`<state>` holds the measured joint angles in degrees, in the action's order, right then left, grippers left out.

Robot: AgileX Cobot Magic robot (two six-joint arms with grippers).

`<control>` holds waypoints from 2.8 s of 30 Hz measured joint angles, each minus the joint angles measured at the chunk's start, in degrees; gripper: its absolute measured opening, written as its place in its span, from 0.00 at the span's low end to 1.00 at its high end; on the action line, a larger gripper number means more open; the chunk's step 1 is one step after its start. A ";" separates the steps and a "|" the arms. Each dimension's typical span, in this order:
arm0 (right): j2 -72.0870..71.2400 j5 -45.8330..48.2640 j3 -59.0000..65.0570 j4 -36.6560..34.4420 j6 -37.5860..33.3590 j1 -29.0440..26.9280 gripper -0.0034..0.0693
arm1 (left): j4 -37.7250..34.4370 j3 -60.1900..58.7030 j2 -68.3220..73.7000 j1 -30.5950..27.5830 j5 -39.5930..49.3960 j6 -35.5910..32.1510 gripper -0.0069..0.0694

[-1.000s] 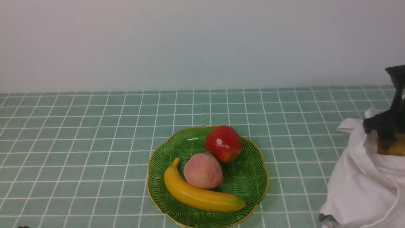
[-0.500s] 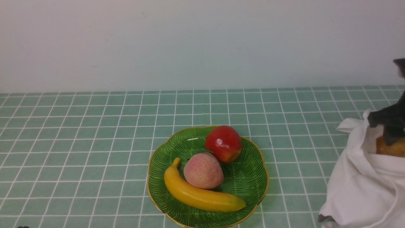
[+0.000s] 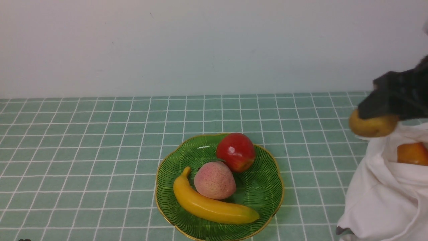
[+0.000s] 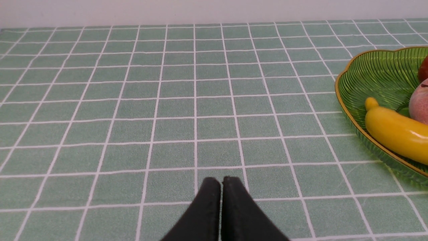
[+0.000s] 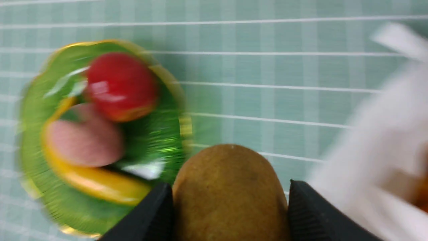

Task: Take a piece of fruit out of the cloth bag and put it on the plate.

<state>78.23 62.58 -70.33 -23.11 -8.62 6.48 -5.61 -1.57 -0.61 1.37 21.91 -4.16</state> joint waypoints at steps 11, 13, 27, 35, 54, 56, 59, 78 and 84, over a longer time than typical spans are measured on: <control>17.50 -9.05 0.00 -5.52 -4.85 17.21 0.60 | 0.00 0.00 0.00 0.00 0.00 0.00 0.08; 21.00 -10.95 0.00 -5.71 -4.85 18.03 0.60 | 0.00 0.00 0.00 0.00 0.00 0.00 0.08; 26.60 -13.03 -0.06 -5.75 -3.57 18.40 0.86 | 0.00 0.00 0.00 0.00 0.00 0.00 0.08; 13.77 -4.10 -7.75 2.68 3.90 18.40 0.45 | 0.00 0.00 0.00 0.00 0.00 0.00 0.08; -63.43 -28.39 31.05 27.47 28.05 18.40 0.03 | 0.00 0.00 0.00 0.00 0.00 0.00 0.08; -73.04 -33.64 36.55 29.28 29.15 18.40 0.03 | 0.00 0.00 0.00 0.00 0.00 0.00 0.08; -78.45 -35.27 39.50 31.31 30.33 18.40 0.03 | 0.00 0.00 0.00 0.00 0.00 0.00 0.08; -75.03 -38.12 41.11 34.10 33.54 18.45 0.03 | -0.01 0.00 0.00 0.00 0.00 0.00 0.08; -75.03 -38.23 41.11 37.95 33.54 18.45 0.03 | -0.01 0.00 0.00 0.00 0.00 0.00 0.08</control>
<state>3.20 24.35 -29.23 14.84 24.92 24.93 -5.62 -1.57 -0.61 1.37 21.91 -4.16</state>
